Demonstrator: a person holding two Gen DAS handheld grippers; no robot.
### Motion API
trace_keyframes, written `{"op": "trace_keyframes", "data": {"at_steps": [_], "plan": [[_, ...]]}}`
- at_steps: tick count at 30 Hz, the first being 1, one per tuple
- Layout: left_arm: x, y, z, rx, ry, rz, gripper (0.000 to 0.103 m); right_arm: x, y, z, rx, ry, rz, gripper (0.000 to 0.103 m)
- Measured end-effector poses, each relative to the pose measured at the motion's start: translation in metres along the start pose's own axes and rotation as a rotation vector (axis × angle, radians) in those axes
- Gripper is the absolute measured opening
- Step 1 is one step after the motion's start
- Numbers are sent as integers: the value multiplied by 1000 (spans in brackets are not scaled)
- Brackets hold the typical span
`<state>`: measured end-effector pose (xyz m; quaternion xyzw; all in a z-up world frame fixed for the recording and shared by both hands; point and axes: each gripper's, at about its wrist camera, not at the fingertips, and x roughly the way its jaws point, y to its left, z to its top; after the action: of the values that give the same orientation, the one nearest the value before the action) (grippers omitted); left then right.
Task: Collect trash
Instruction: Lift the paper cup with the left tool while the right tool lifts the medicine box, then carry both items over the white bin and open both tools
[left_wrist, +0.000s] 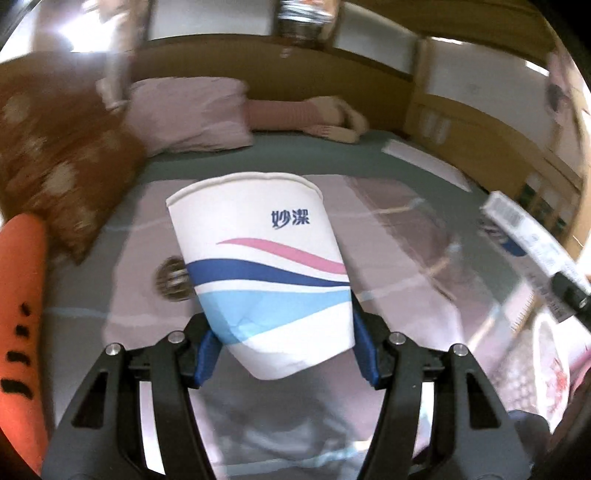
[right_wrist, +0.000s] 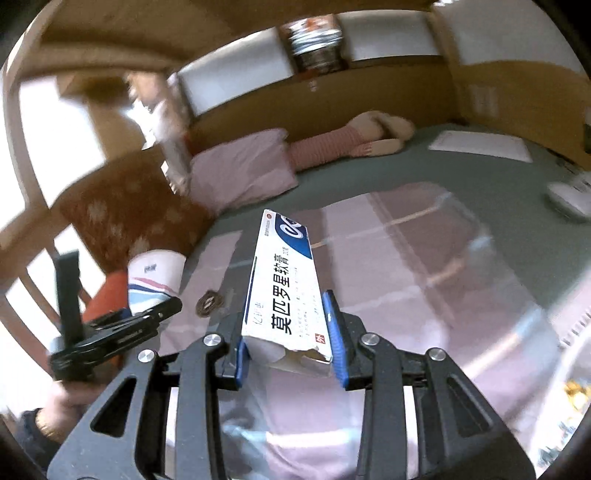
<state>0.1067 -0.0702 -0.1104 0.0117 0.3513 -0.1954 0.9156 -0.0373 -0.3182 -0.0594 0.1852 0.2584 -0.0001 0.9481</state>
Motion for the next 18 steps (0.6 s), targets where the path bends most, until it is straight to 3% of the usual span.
{"op": "trace_keyframes", "data": {"at_steps": [3,7,12,13,14,15,16,18], "plan": [[-3,-47,5,76,-5,-98,61,-64,-50,-3,28,-74,-125,36],[-5,-133,11,178,33,-286,61,-138,-120,-22,92,-128,-326,36],[-7,-257,4,312,109,-492,61,-176,-185,-53,208,-96,-465,38],[-6,-289,-2,349,133,-540,61,-178,-194,-60,223,-80,-485,41],[-4,-308,-7,372,151,-567,61,-180,-201,-63,234,-66,-498,53],[-2,-325,-12,392,176,-594,62,-182,-208,-66,251,-53,-514,73],[3,-346,-20,412,215,-628,64,-186,-213,-68,278,-60,-531,80],[12,-374,-35,452,286,-661,99,-200,-217,-67,317,-113,-533,85]]}}
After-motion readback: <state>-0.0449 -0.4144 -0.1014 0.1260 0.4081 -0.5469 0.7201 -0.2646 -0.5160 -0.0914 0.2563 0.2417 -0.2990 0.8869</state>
